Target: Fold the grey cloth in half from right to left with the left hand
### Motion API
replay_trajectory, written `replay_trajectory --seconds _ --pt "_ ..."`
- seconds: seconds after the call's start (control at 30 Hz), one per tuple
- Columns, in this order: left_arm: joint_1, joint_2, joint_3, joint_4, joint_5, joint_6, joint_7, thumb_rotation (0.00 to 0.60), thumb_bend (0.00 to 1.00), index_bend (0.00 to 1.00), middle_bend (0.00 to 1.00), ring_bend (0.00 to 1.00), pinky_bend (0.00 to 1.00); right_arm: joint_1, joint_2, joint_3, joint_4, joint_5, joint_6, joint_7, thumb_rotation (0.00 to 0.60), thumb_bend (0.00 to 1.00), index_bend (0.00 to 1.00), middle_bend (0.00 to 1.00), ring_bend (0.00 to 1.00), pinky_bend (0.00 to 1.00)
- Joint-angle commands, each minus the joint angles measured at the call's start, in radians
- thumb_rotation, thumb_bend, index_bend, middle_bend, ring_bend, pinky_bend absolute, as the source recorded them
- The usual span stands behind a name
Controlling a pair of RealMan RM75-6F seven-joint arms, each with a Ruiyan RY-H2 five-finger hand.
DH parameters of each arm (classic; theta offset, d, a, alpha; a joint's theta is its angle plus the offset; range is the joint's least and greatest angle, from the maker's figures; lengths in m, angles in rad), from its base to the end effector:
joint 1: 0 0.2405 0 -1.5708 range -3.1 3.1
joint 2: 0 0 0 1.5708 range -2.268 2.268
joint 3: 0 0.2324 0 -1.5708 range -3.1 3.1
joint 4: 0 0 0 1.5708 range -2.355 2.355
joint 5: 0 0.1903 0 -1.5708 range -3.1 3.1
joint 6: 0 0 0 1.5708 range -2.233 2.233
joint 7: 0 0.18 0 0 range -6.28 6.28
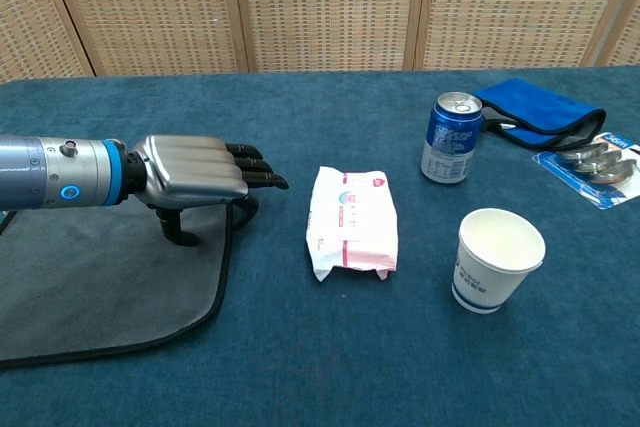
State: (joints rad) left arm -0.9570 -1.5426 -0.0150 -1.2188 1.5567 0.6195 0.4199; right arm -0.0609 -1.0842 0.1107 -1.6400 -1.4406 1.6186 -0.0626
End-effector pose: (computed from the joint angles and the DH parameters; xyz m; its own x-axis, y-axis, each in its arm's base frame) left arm -0.1173 0.3561 -0.0636 0.9338 -0.0343 0.3561 0.1860 -0.8038 -0.5651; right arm -0.3022 -0.1793 0.2109 0.4698 0.1210 0.8744 -0.8762 0.1847 0.4452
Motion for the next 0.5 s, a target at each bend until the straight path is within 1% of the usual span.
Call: replay_trajectory --seconds 0.03,0.37,0.5 --pt "-0.002 -0.003 0.004 0.003 -0.004 0.002 0.0 0.6 0.3 0.44 0.0 0.0 0.0 0.0 0.0 0.0 -0.001 0.001 -0.001 -0.001 0.6 0.0 0.0 0.0 0.0 0.0" --pt "-0.008 -0.003 0.014 0.003 -0.015 0.014 0.005 0.6 0.32 0.51 0.0 0.0 0.0 0.0 0.002 0.001 -0.002 0.005 -0.003 0.005 0.6 0.0 0.0 0.0 0.0 0.0" --pt "-0.01 -0.002 0.017 0.003 -0.019 0.018 0.007 0.6 0.37 0.52 0.0 0.0 0.0 0.001 0.002 0.001 -0.002 0.003 -0.002 0.006 0.6 0.0 0.0 0.0 0.0 0.0"
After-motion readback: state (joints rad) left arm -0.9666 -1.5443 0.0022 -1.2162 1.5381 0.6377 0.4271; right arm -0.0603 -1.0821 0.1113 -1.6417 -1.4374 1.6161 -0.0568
